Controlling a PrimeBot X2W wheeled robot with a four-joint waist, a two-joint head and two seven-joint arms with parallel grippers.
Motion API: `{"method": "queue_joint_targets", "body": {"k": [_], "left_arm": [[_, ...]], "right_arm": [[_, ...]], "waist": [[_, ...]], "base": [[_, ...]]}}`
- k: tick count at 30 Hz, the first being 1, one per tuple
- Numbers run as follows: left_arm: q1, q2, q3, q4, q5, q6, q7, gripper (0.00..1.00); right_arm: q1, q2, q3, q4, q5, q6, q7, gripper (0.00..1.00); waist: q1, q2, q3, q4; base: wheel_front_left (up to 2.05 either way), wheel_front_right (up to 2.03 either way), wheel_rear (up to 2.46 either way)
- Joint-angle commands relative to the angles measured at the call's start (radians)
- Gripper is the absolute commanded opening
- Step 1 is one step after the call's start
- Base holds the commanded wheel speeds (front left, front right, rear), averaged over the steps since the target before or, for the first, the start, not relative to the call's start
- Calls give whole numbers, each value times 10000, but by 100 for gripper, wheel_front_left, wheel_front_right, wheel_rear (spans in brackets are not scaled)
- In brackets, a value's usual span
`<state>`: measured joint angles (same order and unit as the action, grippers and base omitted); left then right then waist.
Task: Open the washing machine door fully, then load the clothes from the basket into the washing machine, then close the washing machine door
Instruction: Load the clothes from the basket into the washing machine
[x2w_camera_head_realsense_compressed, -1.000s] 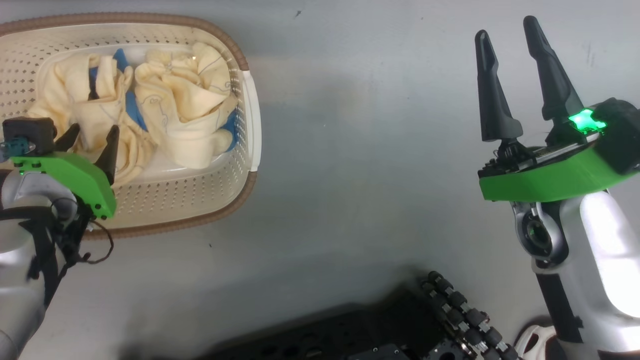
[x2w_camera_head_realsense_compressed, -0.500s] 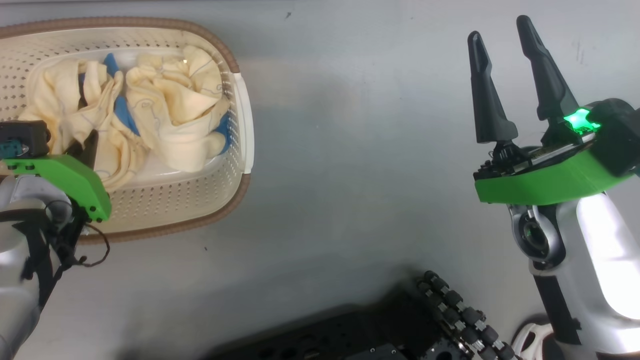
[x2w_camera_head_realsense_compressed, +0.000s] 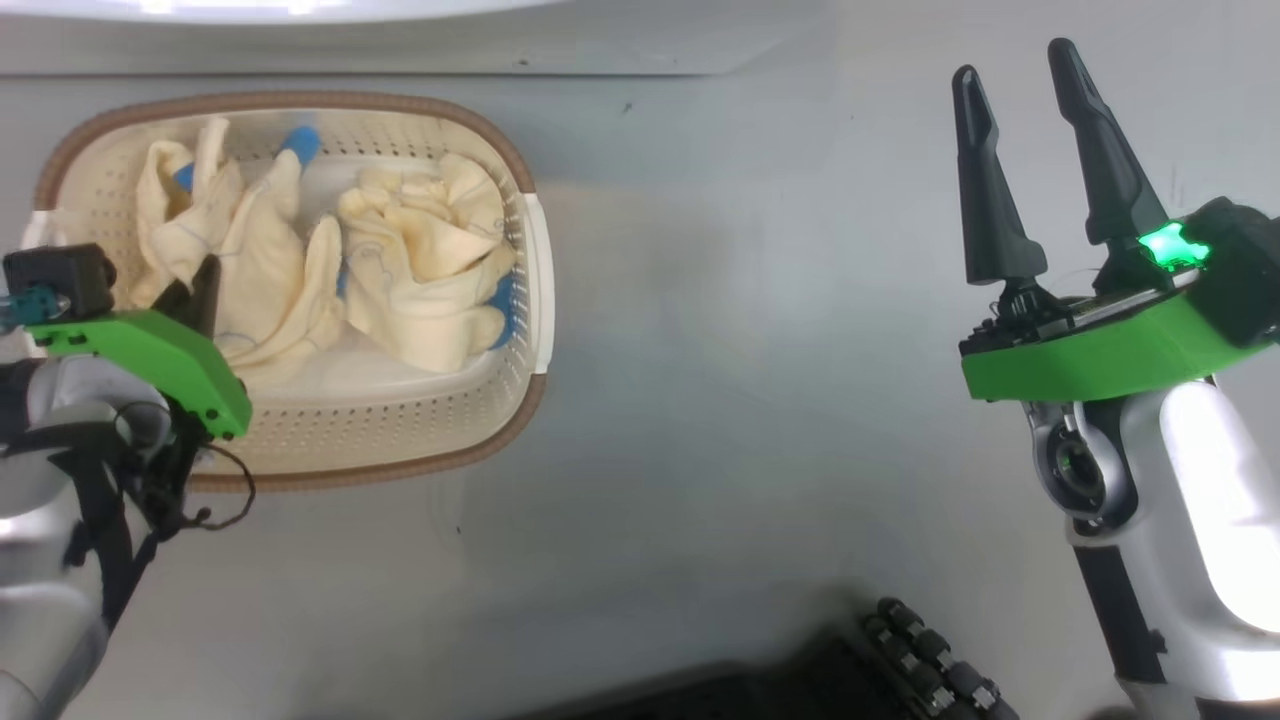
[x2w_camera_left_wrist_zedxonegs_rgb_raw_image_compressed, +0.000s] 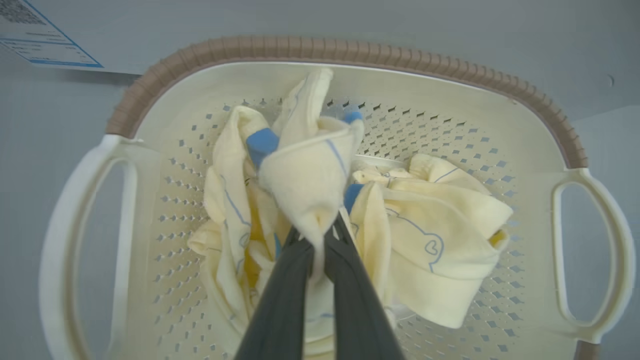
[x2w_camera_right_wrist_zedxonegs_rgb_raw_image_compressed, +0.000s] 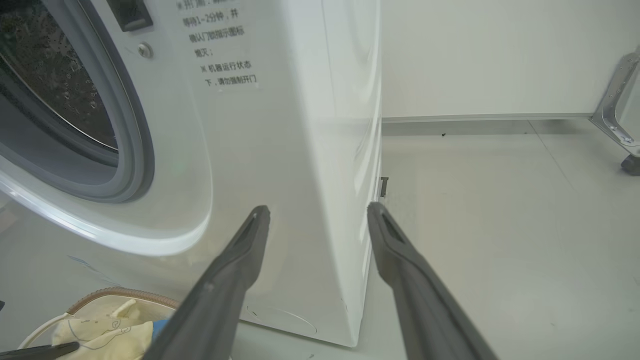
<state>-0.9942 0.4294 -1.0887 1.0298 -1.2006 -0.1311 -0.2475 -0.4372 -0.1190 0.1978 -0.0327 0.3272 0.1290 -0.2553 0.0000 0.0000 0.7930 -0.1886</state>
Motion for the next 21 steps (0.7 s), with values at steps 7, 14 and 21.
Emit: {"method": "queue_joint_targets", "body": {"k": [7, 14, 21], "left_arm": [[1075, 163, 1698, -897, 1331, 4, -142, 0], [2158, -60, 3120, -1690, 2634, 4, -142, 0], [3242, -348, 4496, -2574, 3689, 4, -142, 0]], "right_arm": [[477, -72, -101, 156, 228, 17, -65, 100], [806, -183, -154, 567, 405, 17, -65, 100], [1311, -290, -322, 780, 509, 17, -65, 100]], "waist": [[0, 0, -1106, 420], [0, 0, -2098, 622], [0, 0, -3021, 835]], "base": [[0, 0, 0], [0, 0, 0], [0, 0, 0]]}}
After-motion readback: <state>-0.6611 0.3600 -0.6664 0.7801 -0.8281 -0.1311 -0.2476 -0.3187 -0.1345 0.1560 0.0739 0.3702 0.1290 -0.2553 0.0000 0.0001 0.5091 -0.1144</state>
